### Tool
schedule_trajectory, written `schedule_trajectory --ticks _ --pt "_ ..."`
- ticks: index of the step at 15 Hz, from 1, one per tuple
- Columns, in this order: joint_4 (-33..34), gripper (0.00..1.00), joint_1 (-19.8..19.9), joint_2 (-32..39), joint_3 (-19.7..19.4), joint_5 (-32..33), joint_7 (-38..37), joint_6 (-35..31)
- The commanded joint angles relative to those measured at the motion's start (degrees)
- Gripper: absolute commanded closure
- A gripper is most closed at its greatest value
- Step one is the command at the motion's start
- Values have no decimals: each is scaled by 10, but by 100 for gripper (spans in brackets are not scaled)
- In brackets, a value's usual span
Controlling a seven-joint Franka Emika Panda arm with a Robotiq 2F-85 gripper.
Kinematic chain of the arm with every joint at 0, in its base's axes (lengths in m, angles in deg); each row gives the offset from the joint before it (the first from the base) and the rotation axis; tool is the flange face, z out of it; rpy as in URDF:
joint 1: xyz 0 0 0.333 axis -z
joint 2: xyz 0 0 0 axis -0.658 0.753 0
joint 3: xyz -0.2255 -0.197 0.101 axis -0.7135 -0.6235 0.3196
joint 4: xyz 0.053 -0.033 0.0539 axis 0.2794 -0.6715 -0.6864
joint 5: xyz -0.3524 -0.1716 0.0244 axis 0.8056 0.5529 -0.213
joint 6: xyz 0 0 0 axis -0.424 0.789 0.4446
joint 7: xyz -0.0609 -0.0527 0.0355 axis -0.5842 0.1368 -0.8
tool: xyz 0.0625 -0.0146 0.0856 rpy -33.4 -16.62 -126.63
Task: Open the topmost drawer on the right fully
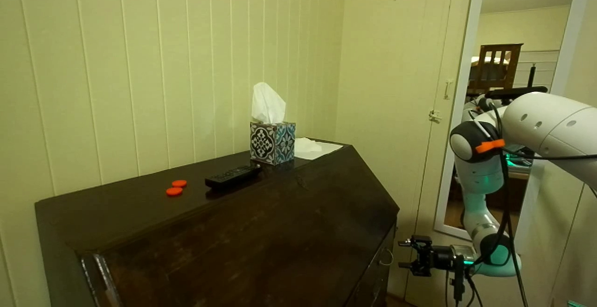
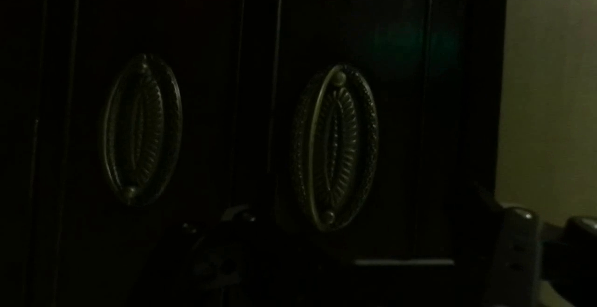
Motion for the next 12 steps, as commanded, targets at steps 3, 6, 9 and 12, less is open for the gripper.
schedule_trajectory --ticks 3,6,9,12 --pt "29 47 -6 14 17 -9 -25 -21" --pt "32 76 -7 16 19 -7 -28 -23" --pt "32 96 -7 16 18 -5 -27 -22" --pt "28 100 -6 15 16 -2 -26 -20"
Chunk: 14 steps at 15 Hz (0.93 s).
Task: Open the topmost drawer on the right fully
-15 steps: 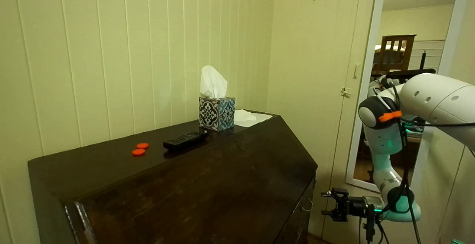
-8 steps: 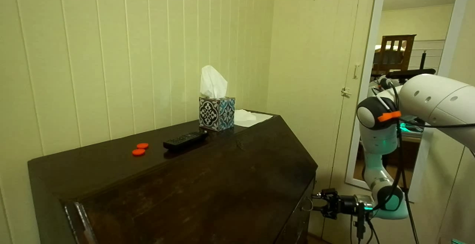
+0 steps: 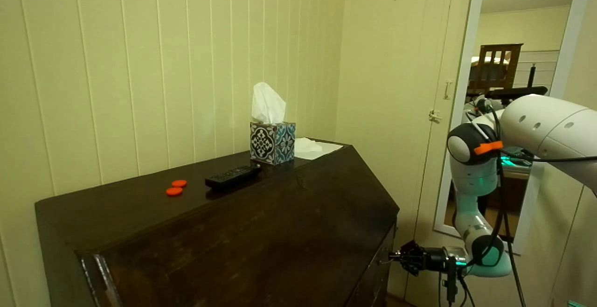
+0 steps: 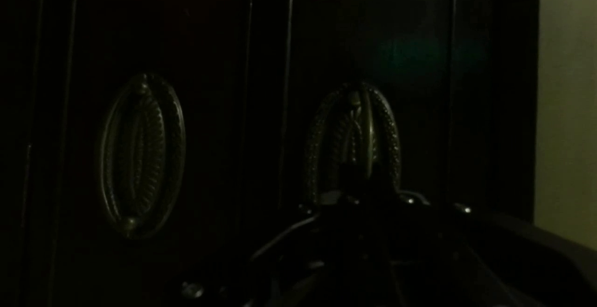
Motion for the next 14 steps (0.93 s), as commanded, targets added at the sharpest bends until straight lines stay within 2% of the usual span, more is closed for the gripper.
schedule_trajectory --ticks 1,14 --pt "7 99 0 6 -3 -1 -21 -3" --pt "-36 98 0 17 -30 43 -17 11"
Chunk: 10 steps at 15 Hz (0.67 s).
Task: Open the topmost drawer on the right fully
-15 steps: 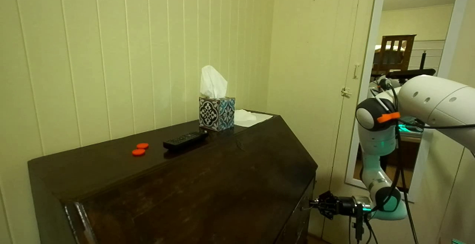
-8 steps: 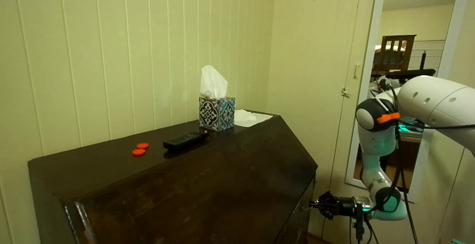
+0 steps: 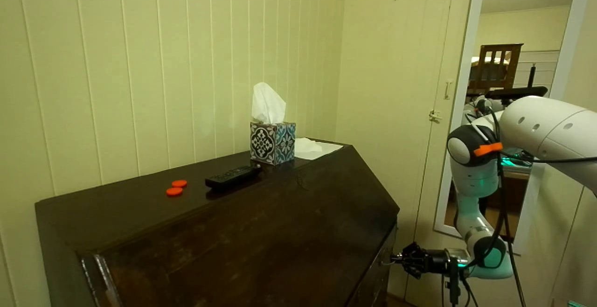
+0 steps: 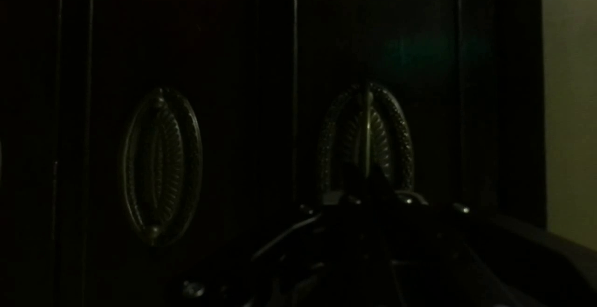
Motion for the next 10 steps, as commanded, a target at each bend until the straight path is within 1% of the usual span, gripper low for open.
schedule_trajectory --ticks 1,5,10 --pt "-36 98 -1 12 -29 47 11 12" --pt "-43 98 -6 12 -52 94 3 12" --pt "-38 98 -3 13 -71 142 3 14"
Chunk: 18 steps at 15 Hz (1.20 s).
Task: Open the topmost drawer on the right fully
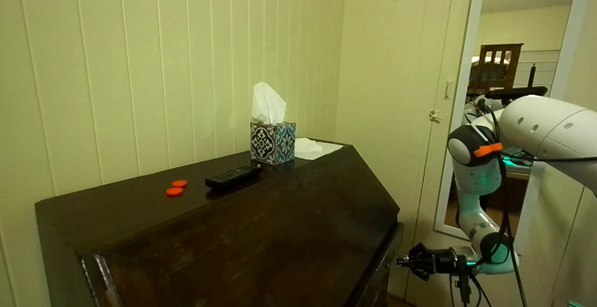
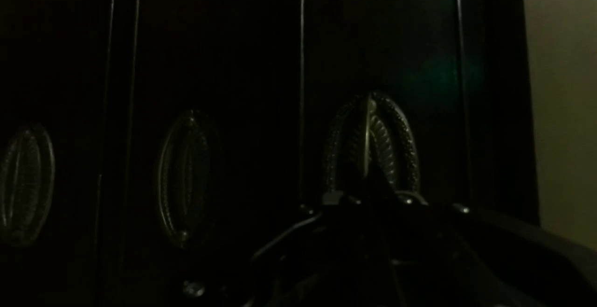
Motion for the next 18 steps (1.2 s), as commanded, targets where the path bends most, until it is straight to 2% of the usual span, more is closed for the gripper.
schedule_trajectory --ticks 1,12,13,14,18 --pt "-38 98 4 17 -42 93 20 14" --pt "3 98 20 20 -48 158 -12 27" --pt "31 98 14 -4 -1 68 -35 -6" --pt "34 94 14 -4 1 68 -36 -7" --pt "36 94 15 -4 3 68 -36 -8"
